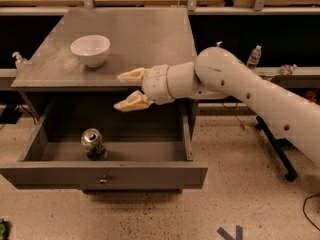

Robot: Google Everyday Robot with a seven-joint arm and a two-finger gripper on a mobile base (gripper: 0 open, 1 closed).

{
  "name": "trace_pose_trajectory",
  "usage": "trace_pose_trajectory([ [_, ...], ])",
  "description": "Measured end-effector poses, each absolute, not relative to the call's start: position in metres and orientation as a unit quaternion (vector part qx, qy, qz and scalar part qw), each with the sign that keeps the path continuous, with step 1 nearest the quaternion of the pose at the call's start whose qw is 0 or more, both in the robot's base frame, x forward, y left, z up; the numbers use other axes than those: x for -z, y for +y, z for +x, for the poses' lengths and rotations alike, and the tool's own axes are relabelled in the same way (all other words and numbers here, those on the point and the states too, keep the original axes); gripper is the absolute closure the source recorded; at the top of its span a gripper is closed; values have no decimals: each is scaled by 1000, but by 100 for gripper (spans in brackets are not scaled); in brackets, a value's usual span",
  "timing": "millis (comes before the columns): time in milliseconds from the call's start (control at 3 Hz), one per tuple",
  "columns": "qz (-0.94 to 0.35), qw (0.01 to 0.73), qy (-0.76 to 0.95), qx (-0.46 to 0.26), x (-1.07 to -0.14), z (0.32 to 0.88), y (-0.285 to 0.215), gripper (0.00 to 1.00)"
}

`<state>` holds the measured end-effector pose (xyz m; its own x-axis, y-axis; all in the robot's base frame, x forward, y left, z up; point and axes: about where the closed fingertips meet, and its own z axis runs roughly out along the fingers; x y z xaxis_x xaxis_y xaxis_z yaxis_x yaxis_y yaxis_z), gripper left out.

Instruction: Pick 7up can from top drawer and place on counter

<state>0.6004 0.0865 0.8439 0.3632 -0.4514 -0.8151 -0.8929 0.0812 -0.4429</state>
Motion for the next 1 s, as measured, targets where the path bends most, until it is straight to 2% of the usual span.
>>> trace_pose_trajectory([
  [667, -679, 446, 508, -287, -795, 607, 173, 36],
  [1000, -672, 426, 520, -312, -778, 593, 193, 37],
])
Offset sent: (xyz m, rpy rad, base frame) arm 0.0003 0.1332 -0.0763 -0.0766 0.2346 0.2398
